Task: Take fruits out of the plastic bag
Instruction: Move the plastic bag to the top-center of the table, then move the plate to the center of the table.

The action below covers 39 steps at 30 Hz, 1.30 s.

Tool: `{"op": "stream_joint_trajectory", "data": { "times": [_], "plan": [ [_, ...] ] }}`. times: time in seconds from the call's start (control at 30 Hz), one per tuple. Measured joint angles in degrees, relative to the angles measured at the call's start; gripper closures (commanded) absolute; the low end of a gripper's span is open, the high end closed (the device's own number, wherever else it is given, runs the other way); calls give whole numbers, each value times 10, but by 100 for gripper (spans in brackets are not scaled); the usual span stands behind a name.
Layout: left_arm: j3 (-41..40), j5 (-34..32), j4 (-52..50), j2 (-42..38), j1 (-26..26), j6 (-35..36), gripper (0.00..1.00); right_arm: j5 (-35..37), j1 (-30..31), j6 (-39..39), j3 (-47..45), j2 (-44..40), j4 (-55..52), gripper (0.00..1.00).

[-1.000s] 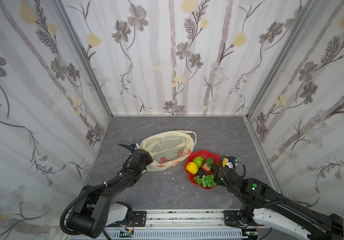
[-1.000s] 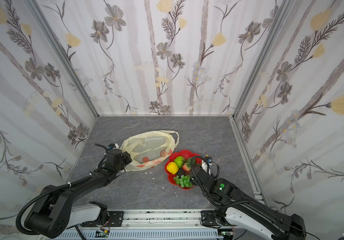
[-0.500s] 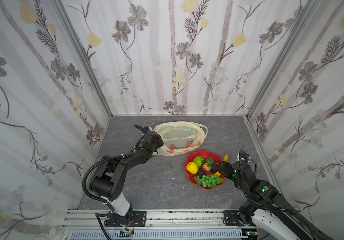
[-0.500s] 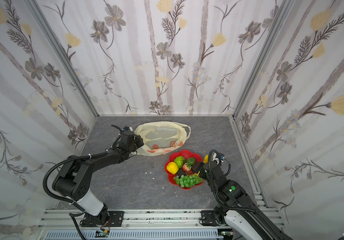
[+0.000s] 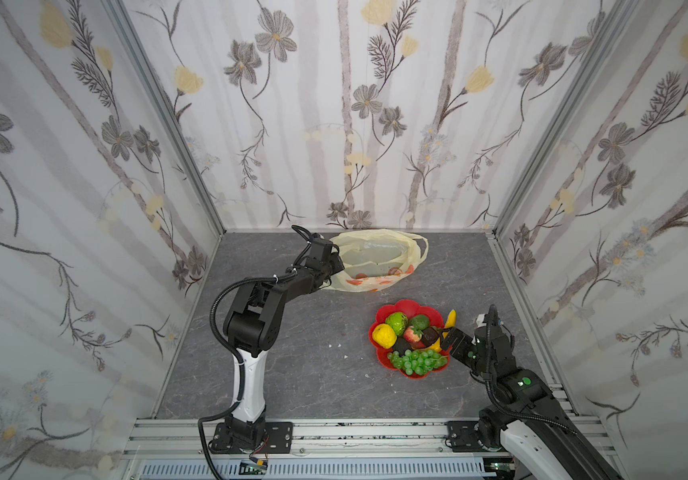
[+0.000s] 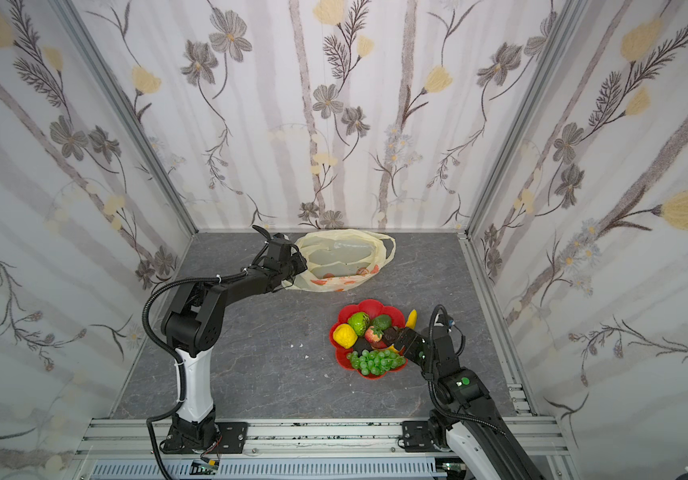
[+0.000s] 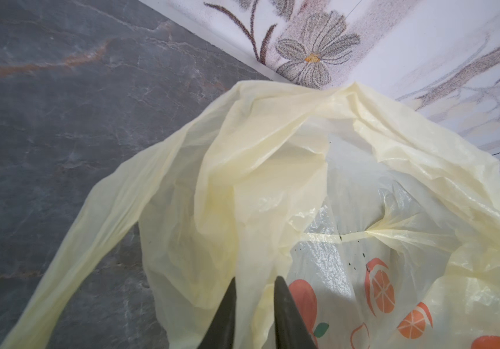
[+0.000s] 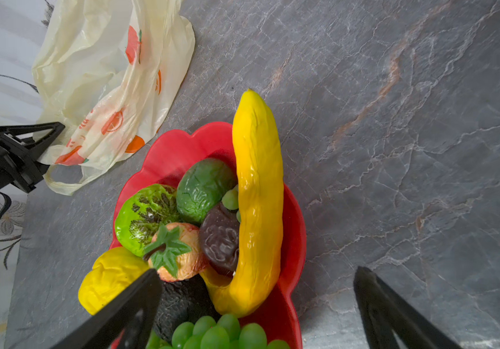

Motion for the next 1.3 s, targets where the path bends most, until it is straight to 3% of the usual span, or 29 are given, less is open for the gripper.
{"op": "stream_joint_trajectory", "data": {
  "times": [0.17,0.27,0.37,0.73,1.3],
  "plan": [
    [34,-16,-40,7,-3,23,36,-25,0,0,-20,8,29,0],
    [52,-33,-65,7,-6,42,13,-41,0,0,-30,12,40,0],
    [56,-52,-98,-1,-7,48,0,-44,0,0,-34,18,45,0],
    [-50,-84,-141,-127,-9,55,0,-85,31,18,-38,60,96,0],
    [-358,-140,-72,-406,7,24,0,-82,162,66,42,250,217,0]
  ]
}}
